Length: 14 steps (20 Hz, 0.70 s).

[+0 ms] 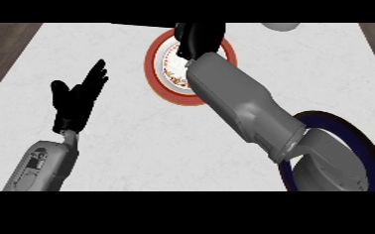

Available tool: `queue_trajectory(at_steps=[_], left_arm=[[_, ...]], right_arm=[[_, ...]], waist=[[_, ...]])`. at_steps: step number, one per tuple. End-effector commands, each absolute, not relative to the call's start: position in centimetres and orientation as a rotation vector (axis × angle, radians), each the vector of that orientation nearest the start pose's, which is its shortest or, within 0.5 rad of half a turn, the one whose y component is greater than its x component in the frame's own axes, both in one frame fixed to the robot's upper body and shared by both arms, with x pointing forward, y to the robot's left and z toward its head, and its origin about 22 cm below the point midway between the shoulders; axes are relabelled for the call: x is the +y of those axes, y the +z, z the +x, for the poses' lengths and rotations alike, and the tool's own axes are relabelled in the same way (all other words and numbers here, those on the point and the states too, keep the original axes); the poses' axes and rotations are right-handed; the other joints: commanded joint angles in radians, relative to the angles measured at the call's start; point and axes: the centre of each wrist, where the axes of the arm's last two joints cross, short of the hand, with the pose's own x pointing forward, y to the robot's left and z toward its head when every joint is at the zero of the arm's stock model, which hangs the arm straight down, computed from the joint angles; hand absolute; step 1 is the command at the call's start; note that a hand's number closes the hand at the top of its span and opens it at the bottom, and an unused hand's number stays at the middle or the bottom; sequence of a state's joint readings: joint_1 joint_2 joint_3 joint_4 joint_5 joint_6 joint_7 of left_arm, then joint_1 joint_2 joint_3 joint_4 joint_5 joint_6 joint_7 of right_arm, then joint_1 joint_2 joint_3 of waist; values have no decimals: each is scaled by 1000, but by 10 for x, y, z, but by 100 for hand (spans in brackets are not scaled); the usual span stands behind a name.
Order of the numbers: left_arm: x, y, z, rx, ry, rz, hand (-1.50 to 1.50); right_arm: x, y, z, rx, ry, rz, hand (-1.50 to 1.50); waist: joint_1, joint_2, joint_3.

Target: Pick the eggplant from the plate and place it in the plate

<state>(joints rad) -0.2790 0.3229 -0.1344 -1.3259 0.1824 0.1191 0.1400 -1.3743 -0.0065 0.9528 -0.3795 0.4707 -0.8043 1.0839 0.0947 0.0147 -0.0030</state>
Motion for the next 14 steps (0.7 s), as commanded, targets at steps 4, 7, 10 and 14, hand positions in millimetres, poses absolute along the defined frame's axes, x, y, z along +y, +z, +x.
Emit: queue_trajectory(at_steps=[4,7,10,14], left_arm=[[268,28,305,-1438,-135,142,0],[258,25,306,-1427,-129,141,0],[270,16,291,-1429,-140,131,0],[278,18,289,-1407,-112,131,0]], right_arm=[[-4,91,407,-1223,427,-1202,150],[-10,70,396,-1193,323,-1037,-150],[-14,76,404,-1268,406,-997,-150],[-16,62,397,-1425,407,-1058,-150]], waist=[[-25,3,2],[-35,2,3],[-24,5,3],[-42,-4,3]])
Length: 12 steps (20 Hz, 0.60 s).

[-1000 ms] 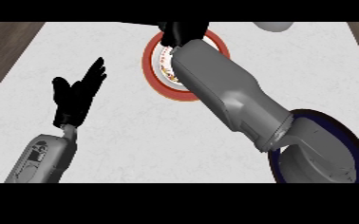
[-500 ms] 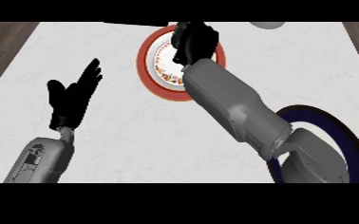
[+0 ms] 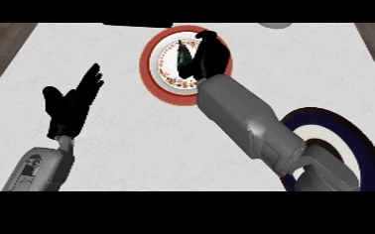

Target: Pick the eggplant from the plate and place it in the plate

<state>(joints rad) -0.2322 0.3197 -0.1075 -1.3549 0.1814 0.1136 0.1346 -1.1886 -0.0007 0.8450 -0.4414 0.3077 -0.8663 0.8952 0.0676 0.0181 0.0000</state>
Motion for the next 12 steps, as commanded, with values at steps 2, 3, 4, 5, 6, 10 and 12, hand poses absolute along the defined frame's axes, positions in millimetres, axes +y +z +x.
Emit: queue_trajectory(at_steps=[2,3,4,5,6,10,12], left_arm=[[279,25,298,-1431,-134,139,0],[253,26,305,-1417,-120,132,0],[264,32,302,-1428,-129,142,0],[265,30,301,-1426,-135,148,0],[272,30,300,-1421,-133,140,0],[267,22,289,-1405,-108,148,0],[256,21,293,-1413,-128,133,0]], right_arm=[[-4,92,405,-1567,362,-1058,-150],[-2,81,396,-1642,332,-1032,-150],[-1,84,396,-1695,286,-1015,-150],[13,107,393,-1771,275,-943,-150],[15,103,387,-1805,244,-910,-150],[20,118,382,-1782,87,-789,-150],[24,138,381,-1739,-21,-684,-150]], waist=[[-11,-3,0],[-13,-2,1],[3,0,1],[-10,-5,1],[2,-3,1],[-25,-14,1],[-21,-11,1]])
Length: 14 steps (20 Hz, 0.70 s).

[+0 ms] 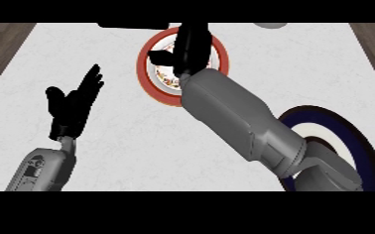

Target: Pick the eggplant from the plate and place it in the plate

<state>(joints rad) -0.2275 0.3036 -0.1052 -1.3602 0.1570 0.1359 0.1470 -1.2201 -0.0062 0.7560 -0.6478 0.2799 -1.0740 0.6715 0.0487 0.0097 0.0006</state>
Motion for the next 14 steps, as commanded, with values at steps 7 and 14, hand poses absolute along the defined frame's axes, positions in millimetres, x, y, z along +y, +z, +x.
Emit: queue_trajectory(at_steps=[7,14], left_arm=[[273,23,281,-1422,-96,156,0],[281,26,294,-1406,-104,179,0]], right_arm=[[-6,113,365,-1691,-69,-460,-150],[-12,101,363,-1745,-8,-445,-150]], waist=[[-25,-3,1],[-41,-9,-1]])
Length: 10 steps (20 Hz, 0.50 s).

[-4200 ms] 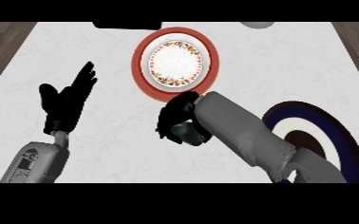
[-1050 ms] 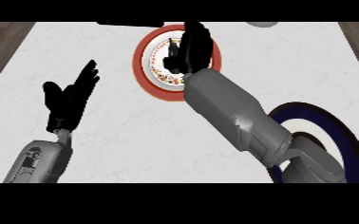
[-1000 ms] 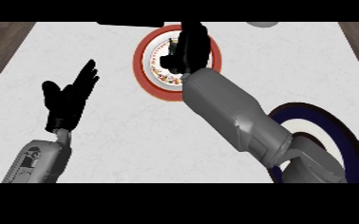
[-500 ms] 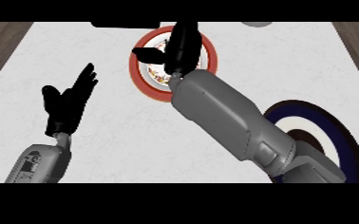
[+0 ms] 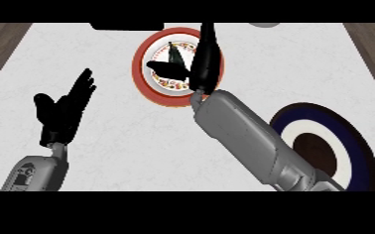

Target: Pick the eggplant from the plate and place it in the plate

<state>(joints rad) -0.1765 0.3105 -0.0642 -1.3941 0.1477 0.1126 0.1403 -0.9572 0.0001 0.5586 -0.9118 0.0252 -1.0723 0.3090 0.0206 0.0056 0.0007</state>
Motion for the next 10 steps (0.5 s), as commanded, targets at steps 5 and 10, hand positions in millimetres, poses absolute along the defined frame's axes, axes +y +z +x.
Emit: queue_trajectory(at_steps=[5,10], left_arm=[[275,16,288,-1414,-77,170,0],[278,12,280,-1411,-61,172,0]], right_arm=[[-39,54,350,-1722,-18,-467,-150],[-71,69,360,-1724,-14,-525,-150]], waist=[[-14,-4,0],[-21,-7,-1]])
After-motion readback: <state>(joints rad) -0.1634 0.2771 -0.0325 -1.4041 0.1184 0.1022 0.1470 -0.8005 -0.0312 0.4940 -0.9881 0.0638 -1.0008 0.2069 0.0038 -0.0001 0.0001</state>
